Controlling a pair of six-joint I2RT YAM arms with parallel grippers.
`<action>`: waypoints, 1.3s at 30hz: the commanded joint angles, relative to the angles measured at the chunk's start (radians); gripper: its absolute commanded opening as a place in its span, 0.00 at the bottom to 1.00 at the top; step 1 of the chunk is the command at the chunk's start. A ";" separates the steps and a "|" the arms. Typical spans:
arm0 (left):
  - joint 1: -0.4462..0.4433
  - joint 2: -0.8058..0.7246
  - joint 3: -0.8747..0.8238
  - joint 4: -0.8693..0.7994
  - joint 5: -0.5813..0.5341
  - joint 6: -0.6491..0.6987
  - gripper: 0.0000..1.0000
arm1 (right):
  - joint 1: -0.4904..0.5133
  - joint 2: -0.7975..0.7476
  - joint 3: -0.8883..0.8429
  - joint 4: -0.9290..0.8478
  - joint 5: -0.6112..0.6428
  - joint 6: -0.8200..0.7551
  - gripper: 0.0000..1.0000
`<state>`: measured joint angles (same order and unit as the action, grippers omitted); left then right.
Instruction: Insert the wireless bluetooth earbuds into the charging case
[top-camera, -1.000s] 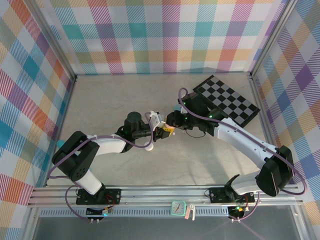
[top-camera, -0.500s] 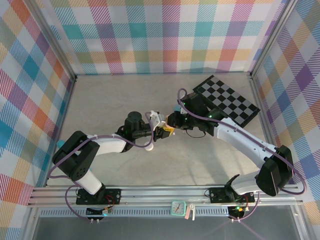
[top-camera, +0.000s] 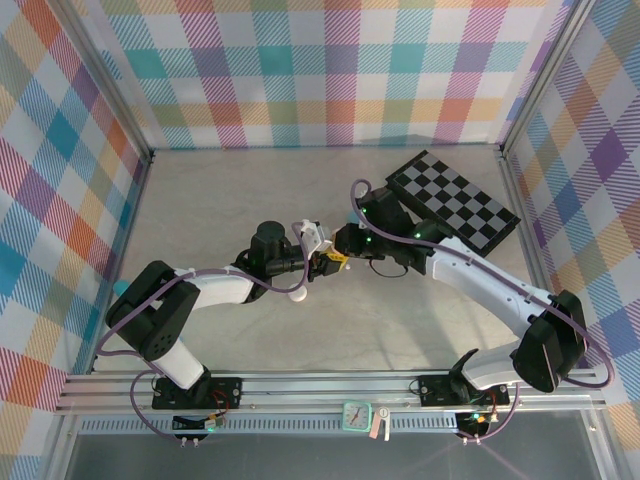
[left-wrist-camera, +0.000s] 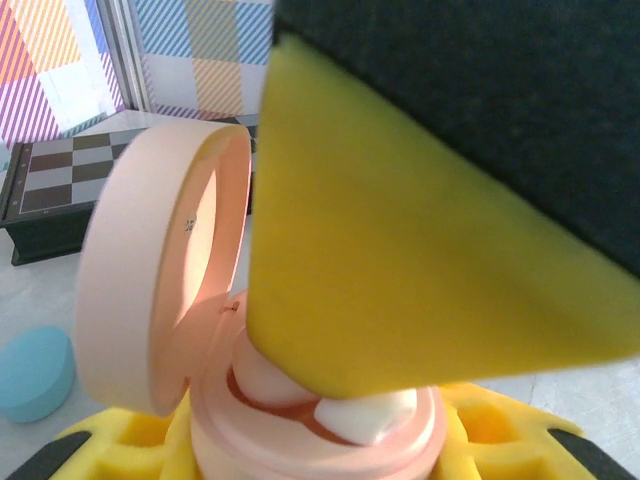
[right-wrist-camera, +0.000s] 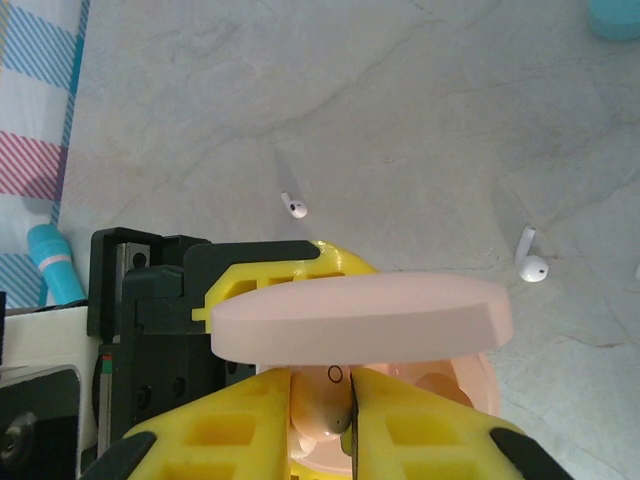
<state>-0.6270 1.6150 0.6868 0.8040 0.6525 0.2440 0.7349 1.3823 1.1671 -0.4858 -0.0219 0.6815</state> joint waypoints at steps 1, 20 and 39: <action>-0.011 0.006 0.039 0.040 0.018 0.006 0.34 | 0.010 -0.018 -0.019 0.011 0.089 -0.026 0.20; -0.011 0.008 0.052 0.064 0.020 -0.034 0.34 | 0.063 -0.022 -0.079 0.077 0.239 -0.082 0.20; -0.013 0.025 0.053 0.092 0.023 -0.052 0.34 | 0.065 -0.169 -0.188 0.219 0.143 -0.070 0.38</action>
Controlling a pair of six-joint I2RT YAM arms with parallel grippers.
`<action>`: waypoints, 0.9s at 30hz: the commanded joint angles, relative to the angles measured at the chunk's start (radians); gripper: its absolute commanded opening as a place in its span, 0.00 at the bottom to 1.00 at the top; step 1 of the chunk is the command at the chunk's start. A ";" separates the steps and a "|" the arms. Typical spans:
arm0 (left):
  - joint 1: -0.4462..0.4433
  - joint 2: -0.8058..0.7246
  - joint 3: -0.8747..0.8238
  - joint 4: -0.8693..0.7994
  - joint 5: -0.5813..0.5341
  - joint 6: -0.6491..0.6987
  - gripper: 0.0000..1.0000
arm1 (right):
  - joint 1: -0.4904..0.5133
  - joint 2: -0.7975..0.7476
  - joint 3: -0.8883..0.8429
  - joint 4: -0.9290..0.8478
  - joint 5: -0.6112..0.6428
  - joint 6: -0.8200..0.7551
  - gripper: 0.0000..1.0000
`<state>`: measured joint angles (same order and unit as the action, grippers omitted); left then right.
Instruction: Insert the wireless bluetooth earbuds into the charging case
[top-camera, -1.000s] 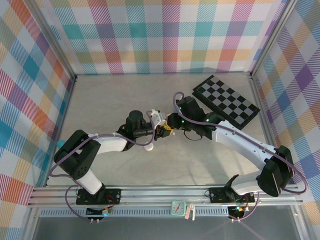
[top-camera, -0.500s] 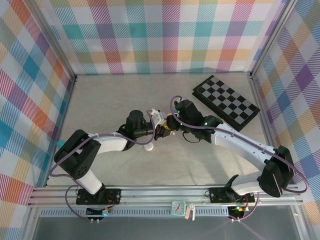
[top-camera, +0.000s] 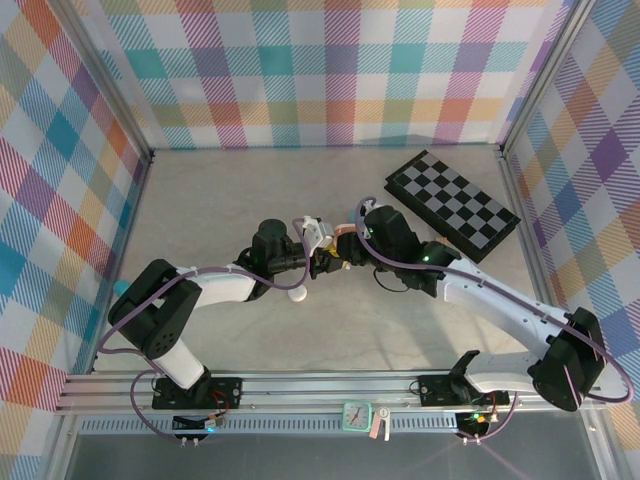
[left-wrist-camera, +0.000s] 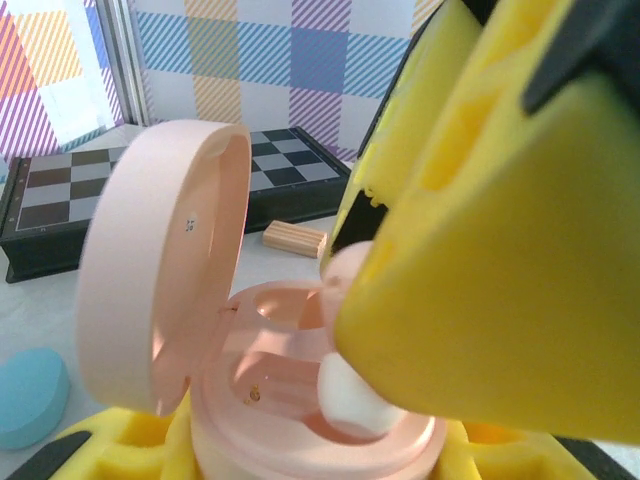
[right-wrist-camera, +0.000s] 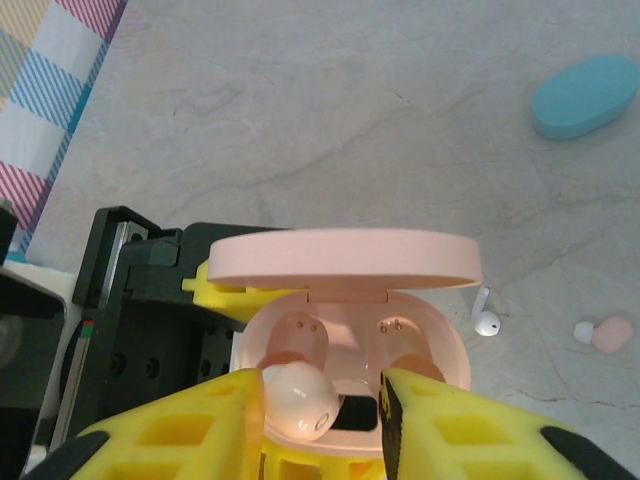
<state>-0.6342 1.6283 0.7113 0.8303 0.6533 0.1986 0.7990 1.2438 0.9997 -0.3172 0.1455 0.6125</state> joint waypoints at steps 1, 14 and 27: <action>-0.005 0.011 0.029 0.066 0.024 -0.007 0.34 | 0.000 -0.037 -0.025 0.060 -0.024 -0.002 0.38; -0.009 0.010 0.020 0.079 0.026 -0.007 0.34 | -0.001 -0.008 0.002 0.060 -0.036 0.001 0.38; -0.009 0.011 0.020 0.081 0.029 -0.004 0.34 | -0.016 0.003 0.031 0.015 -0.038 0.018 0.20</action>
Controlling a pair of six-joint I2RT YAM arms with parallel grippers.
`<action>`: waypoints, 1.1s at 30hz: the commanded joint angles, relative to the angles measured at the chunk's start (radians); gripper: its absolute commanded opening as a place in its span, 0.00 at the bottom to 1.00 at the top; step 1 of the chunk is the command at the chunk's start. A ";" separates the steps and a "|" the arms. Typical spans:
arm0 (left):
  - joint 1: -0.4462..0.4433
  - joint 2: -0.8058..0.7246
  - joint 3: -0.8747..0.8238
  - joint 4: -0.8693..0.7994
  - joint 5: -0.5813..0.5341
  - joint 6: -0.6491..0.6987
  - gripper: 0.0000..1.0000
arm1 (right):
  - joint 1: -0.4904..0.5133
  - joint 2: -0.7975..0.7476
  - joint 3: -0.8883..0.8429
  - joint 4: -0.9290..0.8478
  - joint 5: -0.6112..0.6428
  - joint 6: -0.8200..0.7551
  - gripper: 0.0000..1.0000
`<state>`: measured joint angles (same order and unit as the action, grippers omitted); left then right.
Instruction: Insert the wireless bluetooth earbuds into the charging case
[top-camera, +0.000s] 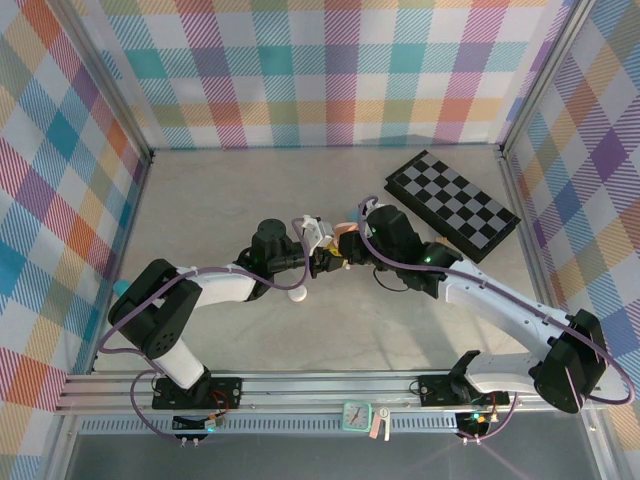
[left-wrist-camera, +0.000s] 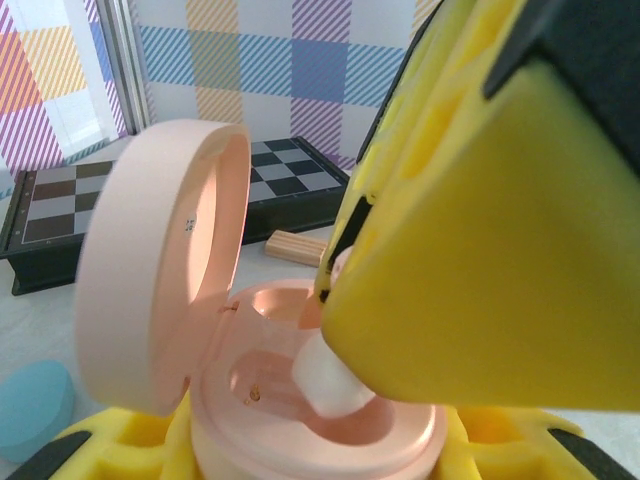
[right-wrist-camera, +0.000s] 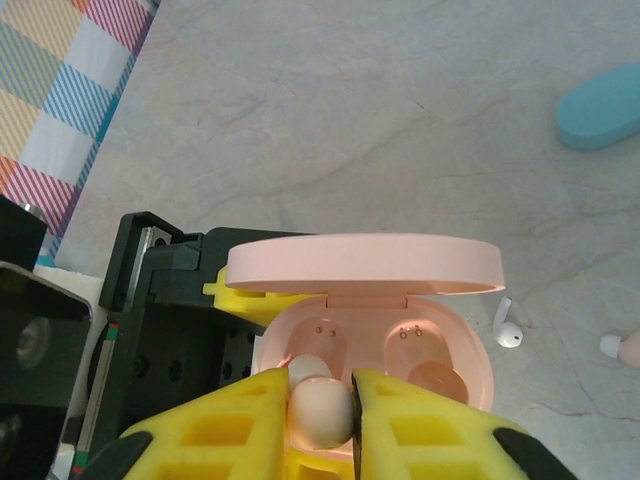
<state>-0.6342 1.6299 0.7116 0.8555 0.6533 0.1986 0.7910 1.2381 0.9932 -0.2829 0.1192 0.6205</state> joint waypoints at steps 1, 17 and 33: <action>-0.010 0.011 0.019 0.057 0.029 0.000 0.34 | -0.011 0.011 0.046 -0.037 -0.015 0.018 0.19; -0.010 0.048 0.015 0.111 0.023 0.057 0.33 | -0.040 0.075 0.185 -0.274 -0.101 0.076 0.15; -0.009 0.029 -0.012 0.112 0.033 0.158 0.34 | -0.062 0.123 0.238 -0.347 -0.137 0.110 0.14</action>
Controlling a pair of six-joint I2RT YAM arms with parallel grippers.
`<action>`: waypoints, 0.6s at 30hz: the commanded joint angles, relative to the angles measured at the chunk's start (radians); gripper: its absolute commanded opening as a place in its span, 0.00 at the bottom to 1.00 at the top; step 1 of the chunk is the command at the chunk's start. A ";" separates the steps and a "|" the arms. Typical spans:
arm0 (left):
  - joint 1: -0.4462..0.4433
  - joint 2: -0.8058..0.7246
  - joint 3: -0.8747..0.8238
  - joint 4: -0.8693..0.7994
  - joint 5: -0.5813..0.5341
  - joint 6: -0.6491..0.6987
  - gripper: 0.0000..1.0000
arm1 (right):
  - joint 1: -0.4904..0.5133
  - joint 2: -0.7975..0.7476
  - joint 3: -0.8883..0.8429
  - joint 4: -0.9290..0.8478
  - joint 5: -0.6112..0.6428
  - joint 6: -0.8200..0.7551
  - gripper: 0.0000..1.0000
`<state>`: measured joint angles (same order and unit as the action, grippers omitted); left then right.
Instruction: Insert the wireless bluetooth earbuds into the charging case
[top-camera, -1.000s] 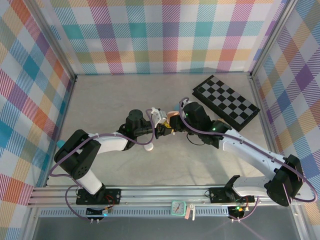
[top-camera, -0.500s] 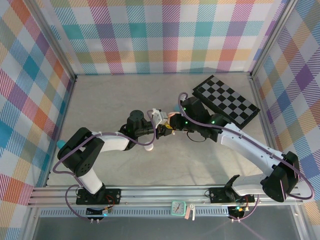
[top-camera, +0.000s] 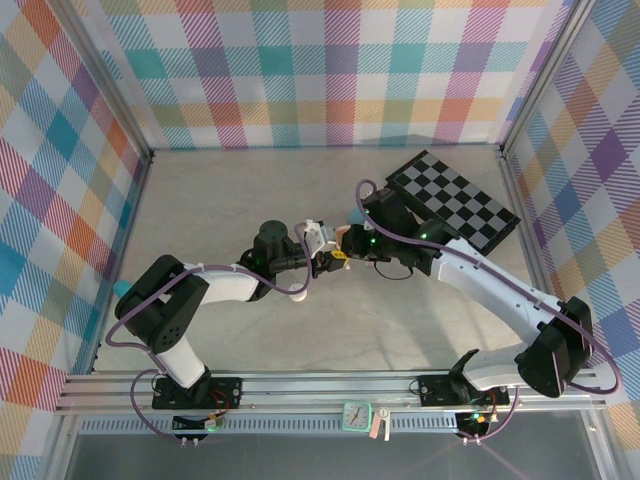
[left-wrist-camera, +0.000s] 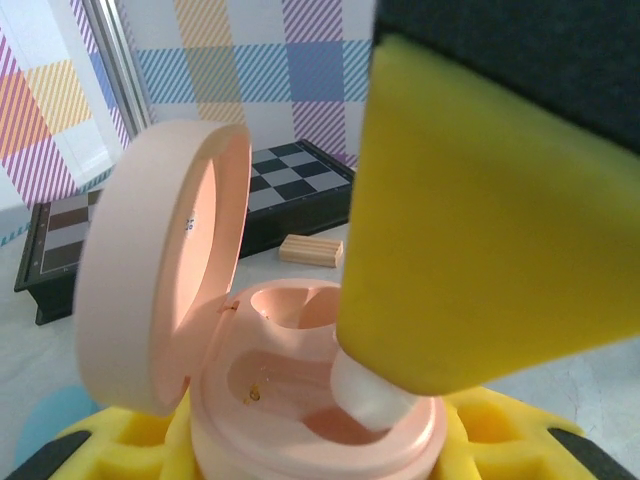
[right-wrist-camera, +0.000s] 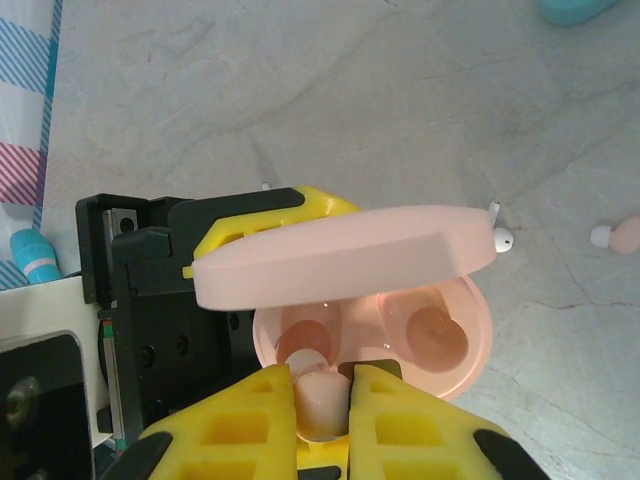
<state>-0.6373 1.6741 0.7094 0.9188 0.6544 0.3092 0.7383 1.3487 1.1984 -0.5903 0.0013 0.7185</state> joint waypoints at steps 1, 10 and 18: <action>-0.006 -0.018 -0.011 0.047 0.033 0.054 0.34 | -0.010 0.016 0.036 -0.042 -0.021 0.013 0.14; -0.007 -0.025 -0.018 0.032 0.044 0.090 0.35 | -0.018 0.047 0.074 -0.067 -0.056 0.021 0.15; -0.007 -0.026 -0.016 0.021 0.050 0.093 0.35 | -0.025 0.044 0.090 -0.091 -0.038 0.014 0.27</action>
<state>-0.6384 1.6733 0.7033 0.9188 0.6689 0.3794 0.7216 1.3964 1.2522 -0.6567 -0.0357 0.7292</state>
